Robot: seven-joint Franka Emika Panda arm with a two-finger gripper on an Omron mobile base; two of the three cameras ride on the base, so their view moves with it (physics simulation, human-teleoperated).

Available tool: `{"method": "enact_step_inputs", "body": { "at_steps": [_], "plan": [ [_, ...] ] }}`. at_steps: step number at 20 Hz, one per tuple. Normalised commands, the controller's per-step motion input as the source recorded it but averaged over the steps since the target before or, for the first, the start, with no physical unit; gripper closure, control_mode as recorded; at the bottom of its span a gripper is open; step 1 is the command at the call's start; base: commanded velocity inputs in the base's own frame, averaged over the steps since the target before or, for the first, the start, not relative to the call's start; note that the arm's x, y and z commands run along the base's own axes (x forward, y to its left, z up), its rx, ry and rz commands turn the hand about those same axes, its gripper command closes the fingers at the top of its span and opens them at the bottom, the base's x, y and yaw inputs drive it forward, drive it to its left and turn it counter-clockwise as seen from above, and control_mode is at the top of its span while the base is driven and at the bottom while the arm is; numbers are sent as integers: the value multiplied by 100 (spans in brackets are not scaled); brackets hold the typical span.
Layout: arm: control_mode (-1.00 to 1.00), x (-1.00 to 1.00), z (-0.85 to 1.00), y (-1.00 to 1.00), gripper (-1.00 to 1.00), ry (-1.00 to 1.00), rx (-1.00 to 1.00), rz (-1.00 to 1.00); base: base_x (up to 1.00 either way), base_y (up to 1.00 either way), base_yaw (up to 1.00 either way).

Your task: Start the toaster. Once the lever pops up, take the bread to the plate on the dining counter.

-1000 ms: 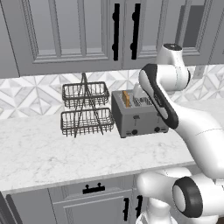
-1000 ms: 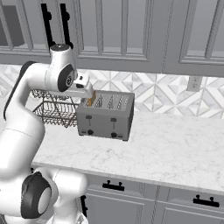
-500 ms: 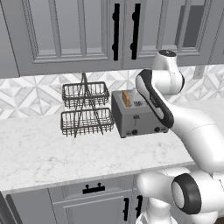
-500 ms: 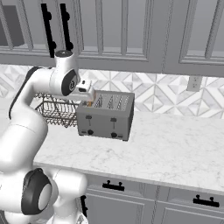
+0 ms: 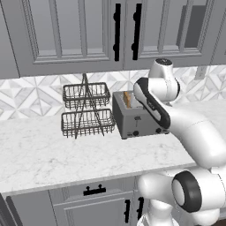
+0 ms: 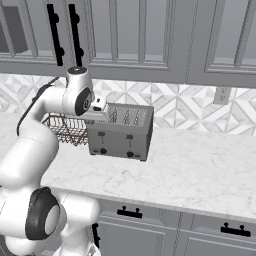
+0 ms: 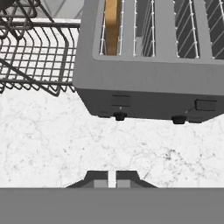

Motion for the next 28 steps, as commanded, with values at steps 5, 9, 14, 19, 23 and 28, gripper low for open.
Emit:
{"method": "enact_step_inputs", "body": {
  "at_steps": [5,9,14,19,23,28],
  "plan": [
    [-100,13,-33,0,100,1,-3,0,0,0,0],
    [-100,11,-31,0,100,2,-2,0,0,0,0],
    [-100,13,-29,0,100,1,0,0,0,0,0],
    [-100,25,-26,0,100,0,0,0,0,0,0],
    [-100,35,-19,0,100,0,0,0,0,0,0],
    [-100,39,-9,0,100,1,0,0,0,0,0]
  ]
}}
